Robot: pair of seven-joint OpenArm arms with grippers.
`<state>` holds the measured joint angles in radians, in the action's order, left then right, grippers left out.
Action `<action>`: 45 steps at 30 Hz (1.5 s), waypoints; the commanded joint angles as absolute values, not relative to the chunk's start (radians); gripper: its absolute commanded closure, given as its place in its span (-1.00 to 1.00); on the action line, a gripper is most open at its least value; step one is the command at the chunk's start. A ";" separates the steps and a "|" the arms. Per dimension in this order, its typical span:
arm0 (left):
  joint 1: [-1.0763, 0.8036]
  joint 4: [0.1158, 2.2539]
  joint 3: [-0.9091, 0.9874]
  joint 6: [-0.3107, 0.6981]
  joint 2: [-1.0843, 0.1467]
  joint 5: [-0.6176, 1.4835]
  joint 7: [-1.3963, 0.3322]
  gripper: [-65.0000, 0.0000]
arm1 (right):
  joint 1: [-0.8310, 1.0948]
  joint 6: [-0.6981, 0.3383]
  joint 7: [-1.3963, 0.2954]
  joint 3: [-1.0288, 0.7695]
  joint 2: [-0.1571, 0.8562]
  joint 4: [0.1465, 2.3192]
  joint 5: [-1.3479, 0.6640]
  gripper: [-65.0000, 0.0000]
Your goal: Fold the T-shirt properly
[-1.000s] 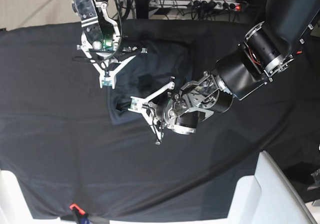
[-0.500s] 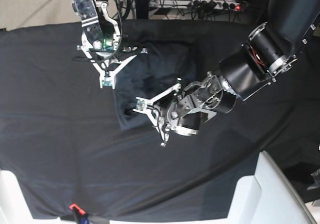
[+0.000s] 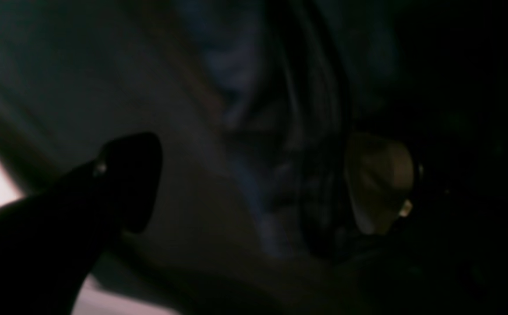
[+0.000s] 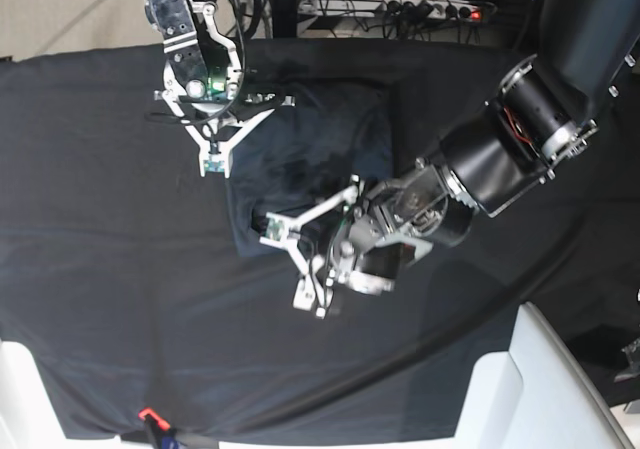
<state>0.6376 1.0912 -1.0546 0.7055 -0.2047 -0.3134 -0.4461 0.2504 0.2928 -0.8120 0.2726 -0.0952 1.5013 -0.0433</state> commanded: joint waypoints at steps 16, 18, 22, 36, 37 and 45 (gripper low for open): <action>0.653 1.305 -1.036 0.698 -0.278 -0.311 -0.581 -0.99 | 0.255 0.292 -0.819 0.275 -0.097 1.514 -0.042 0.98; 0.638 1.336 -0.969 0.698 -0.283 -0.311 -0.581 -0.99 | 0.255 0.294 -0.814 0.275 -0.097 1.515 -0.042 0.98; 0.544 1.431 -0.742 0.698 -0.278 -0.314 -0.581 -0.99 | 0.262 0.295 -0.759 0.263 -0.087 1.532 -0.038 0.98; -0.047 1.801 -0.019 0.698 -0.403 -0.081 -0.573 -0.51 | 0.430 0.288 -0.748 0.131 0.024 1.830 -0.041 0.98; -0.097 1.819 0.062 0.698 -0.407 -0.025 -0.573 -0.25 | 0.449 0.278 -0.746 0.137 0.030 1.870 -0.039 0.98; -0.371 1.853 0.437 0.698 -0.383 0.220 -0.572 1.00 | 0.575 0.125 -0.429 0.211 0.309 1.926 -0.038 0.98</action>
